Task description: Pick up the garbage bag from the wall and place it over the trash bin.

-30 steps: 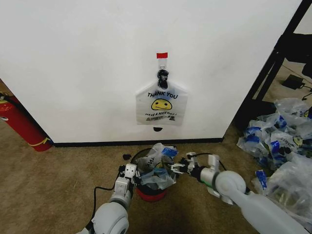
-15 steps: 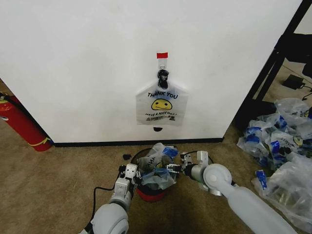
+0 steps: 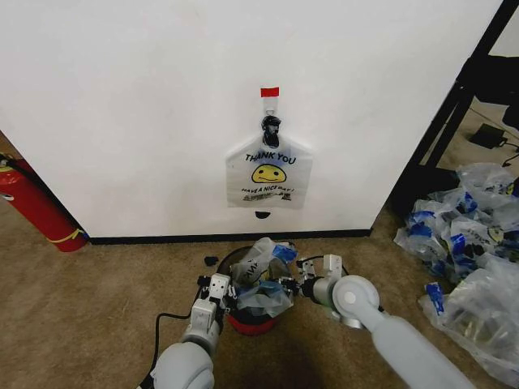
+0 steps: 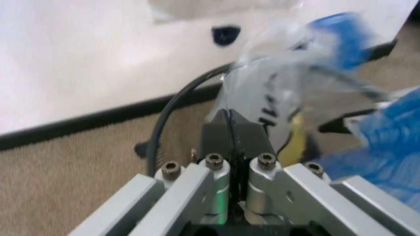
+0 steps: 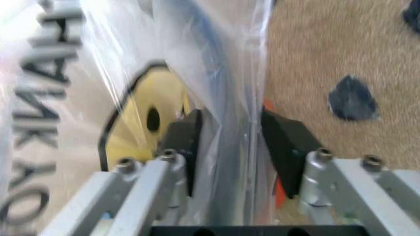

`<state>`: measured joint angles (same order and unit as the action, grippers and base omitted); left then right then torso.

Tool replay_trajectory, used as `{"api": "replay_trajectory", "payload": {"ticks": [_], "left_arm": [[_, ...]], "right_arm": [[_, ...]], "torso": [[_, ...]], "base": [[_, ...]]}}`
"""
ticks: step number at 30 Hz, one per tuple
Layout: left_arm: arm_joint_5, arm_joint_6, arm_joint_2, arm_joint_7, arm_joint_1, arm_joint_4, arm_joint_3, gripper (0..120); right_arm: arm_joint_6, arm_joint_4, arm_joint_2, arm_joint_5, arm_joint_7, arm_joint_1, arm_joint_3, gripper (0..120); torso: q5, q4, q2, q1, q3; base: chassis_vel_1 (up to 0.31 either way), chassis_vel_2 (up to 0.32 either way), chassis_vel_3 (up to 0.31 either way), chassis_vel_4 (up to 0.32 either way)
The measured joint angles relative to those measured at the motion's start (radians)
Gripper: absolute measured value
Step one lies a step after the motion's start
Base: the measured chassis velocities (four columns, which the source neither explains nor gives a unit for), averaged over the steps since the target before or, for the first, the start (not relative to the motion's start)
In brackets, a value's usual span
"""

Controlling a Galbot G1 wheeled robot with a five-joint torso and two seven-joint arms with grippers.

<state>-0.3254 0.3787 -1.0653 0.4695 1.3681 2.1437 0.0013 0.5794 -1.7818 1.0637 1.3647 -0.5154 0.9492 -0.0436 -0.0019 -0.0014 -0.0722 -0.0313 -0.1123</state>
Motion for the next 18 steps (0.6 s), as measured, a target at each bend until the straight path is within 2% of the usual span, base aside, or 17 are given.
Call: {"api": "replay_trajectory", "payload": {"ticks": [2,3,7,9,14,18], "left_arm": [[0.037,-0.015,-0.004,-0.01,0.02,0.026,-0.001,0],[0.037,-0.015,-0.004,-0.01,0.02,0.026,-0.001,0],[0.089,-0.043,-0.011,-0.025,0.045,0.037,-0.01,0],[0.095,-0.048,-0.013,-0.028,0.053,0.037,-0.017,0],[0.105,-0.063,-0.018,-0.031,0.071,0.028,-0.026,0],[0.126,-0.088,-0.035,-0.035,0.1,0.033,-0.031,0]], "right_arm": [[-0.043,-0.029,0.01,0.0,-0.035,0.016,0.001,23],[-0.043,-0.029,0.01,0.0,-0.035,0.016,0.001,23],[-0.094,-0.07,0.018,-0.019,-0.073,0.054,0.01,6],[-0.103,-0.09,0.019,-0.03,-0.075,0.08,0.027,2],[-0.11,-0.142,0.016,-0.063,-0.049,0.154,0.077,1],[-0.153,-0.219,0.015,-0.119,-0.023,0.247,0.139,1]], "torso": [[-0.0001,0.0,0.0,0.0,0.0],[-0.0001,0.0,0.0,0.0,0.0],[-0.0001,-0.0002,0.0,0.0,0.0],[0.0,-0.0001,0.0,0.0,0.0],[0.0002,0.0001,0.0,0.0,0.0],[0.0,-0.0003,0.0,0.0,0.0]], "base": [[0.0,0.0,0.0,0.0],[0.0,0.0,0.0,0.0],[0.0,0.0,0.0,0.0],[0.0,0.0,0.0,0.0],[0.0,0.0,0.0,0.0],[0.0,0.0,0.0,0.0]]}}
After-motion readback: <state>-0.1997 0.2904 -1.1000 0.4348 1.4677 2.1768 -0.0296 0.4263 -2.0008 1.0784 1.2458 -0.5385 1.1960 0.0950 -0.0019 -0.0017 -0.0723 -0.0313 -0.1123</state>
